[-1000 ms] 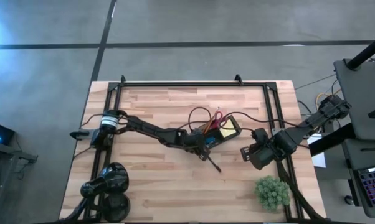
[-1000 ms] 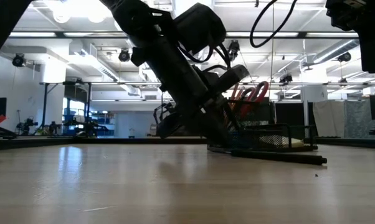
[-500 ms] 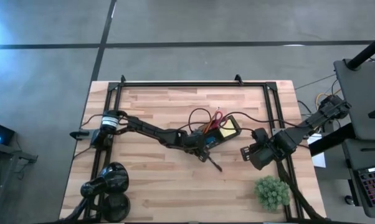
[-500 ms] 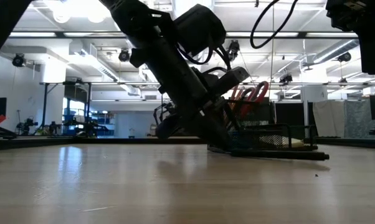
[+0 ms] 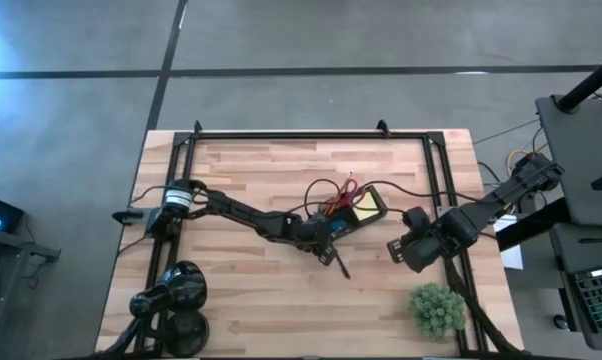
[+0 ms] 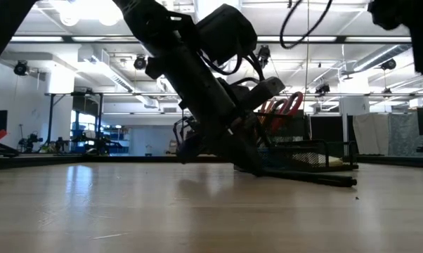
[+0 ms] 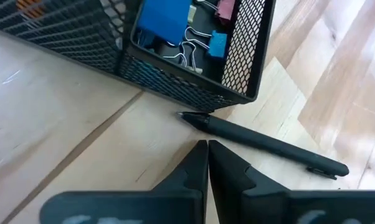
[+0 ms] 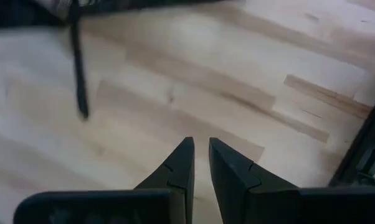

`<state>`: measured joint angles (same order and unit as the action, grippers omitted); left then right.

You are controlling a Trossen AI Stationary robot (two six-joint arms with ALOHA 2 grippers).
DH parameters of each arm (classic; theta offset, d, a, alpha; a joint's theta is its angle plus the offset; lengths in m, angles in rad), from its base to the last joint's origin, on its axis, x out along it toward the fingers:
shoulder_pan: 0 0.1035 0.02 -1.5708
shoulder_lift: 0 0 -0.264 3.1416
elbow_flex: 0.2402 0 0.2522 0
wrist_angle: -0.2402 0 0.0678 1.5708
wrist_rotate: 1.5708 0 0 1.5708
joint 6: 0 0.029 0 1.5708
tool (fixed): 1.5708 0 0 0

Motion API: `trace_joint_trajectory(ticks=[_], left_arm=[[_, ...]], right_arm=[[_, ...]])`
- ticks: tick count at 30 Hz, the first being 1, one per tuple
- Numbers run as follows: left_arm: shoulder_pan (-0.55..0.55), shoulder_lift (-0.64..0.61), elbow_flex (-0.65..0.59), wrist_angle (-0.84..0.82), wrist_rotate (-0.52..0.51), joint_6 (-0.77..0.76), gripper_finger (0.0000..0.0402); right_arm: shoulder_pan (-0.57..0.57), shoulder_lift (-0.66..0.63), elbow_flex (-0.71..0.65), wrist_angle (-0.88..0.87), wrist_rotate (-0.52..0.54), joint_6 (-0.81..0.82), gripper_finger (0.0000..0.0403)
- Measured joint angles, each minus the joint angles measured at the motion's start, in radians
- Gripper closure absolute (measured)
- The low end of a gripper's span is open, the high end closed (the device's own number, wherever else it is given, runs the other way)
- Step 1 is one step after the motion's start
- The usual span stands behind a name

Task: Pick and place office supplies into organizer
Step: Put the pen into the desk organizer

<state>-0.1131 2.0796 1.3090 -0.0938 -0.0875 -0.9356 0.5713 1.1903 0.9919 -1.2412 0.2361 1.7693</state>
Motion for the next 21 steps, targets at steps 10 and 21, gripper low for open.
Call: trace_joint_trajectory(ticks=[10,21], left_arm=[[0.000,0.002,0.000,0.012,0.003,0.004,0.0402],[-0.007,-0.004,-0.002,-0.020,-0.015,0.060,0.0401]], right_arm=[[-0.046,0.013,0.066,0.234,-0.175,-0.287,0.0360],[-0.125,0.343,0.063,0.396,-0.261,-0.447,0.0291]])
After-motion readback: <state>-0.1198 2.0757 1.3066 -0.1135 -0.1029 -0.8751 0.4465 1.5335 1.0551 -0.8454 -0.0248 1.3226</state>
